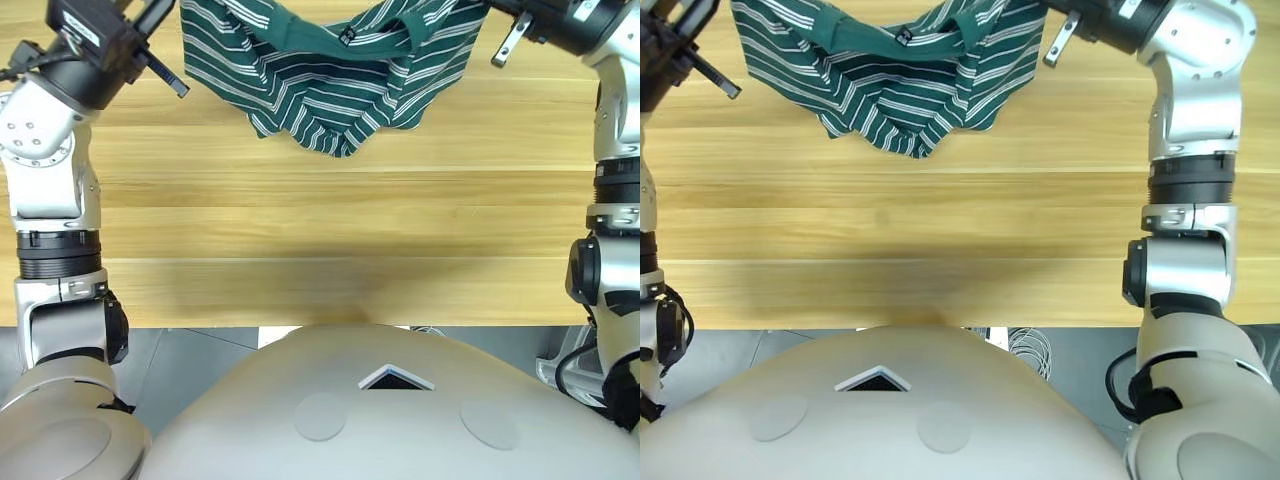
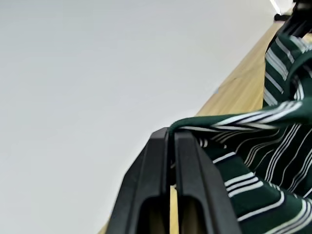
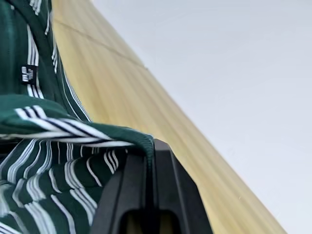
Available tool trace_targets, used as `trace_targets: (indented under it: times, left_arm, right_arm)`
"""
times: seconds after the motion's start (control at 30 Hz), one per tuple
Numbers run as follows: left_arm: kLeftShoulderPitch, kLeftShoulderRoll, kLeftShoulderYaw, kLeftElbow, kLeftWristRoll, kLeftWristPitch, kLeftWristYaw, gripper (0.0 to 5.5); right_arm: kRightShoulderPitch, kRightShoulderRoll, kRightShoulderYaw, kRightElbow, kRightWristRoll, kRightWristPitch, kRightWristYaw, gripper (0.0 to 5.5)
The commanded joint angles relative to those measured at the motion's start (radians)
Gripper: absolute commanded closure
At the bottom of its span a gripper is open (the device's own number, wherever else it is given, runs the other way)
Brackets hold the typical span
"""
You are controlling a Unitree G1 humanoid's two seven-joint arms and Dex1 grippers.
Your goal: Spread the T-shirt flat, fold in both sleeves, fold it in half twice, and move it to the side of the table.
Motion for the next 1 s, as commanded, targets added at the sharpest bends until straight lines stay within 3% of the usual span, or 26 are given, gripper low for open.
trace_targets:
  times: [0.03, 0.13, 0.23, 0.47, 0.7, 0.8, 0.87, 1.0]
  left_arm:
    - [0.094, 0.096, 0.179, -0.219, -0.110, 0.139, -0.008, 5.46]
    - [0.068, 0.153, 0.308, -0.276, -0.185, 0.246, 0.006, 5.46]
    - [0.020, 0.183, 0.366, -0.300, -0.202, 0.321, 0.040, 5.46]
    - [-0.121, 0.172, 0.278, -0.162, -0.058, 0.342, 0.083, 5.46]
    - [-0.146, 0.228, 0.376, -0.292, -0.183, 0.436, 0.033, 5.46]
    - [-0.331, 0.197, 0.213, -0.094, -0.101, 0.445, 0.017, 5.46]
    - [-0.557, 0.099, 0.043, 0.200, 0.026, 0.405, -0.008, 5.46]
    - [-0.919, -0.079, -0.135, 0.824, 0.247, 0.275, 0.038, 5.46]
  right_arm:
    - [0.013, -0.123, -0.125, -0.262, 0.134, 0.111, 0.038, 5.50]
    - [0.039, -0.197, -0.226, -0.397, 0.208, 0.184, 0.022, 5.50]
    - [0.028, -0.232, -0.266, -0.456, 0.237, 0.234, 0.002, 5.50]
    - [-0.061, -0.215, -0.233, -0.370, 0.172, 0.240, -0.076, 5.50]
    - [-0.057, -0.273, -0.321, -0.459, 0.268, 0.278, -0.053, 5.50]
    - [-0.179, -0.229, -0.202, -0.299, 0.185, 0.283, -0.064, 5.50]
    - [-0.354, -0.129, -0.077, -0.020, 0.065, 0.239, -0.083, 5.50]
    - [-0.686, 0.067, 0.043, 0.592, -0.132, 0.140, -0.234, 5.50]
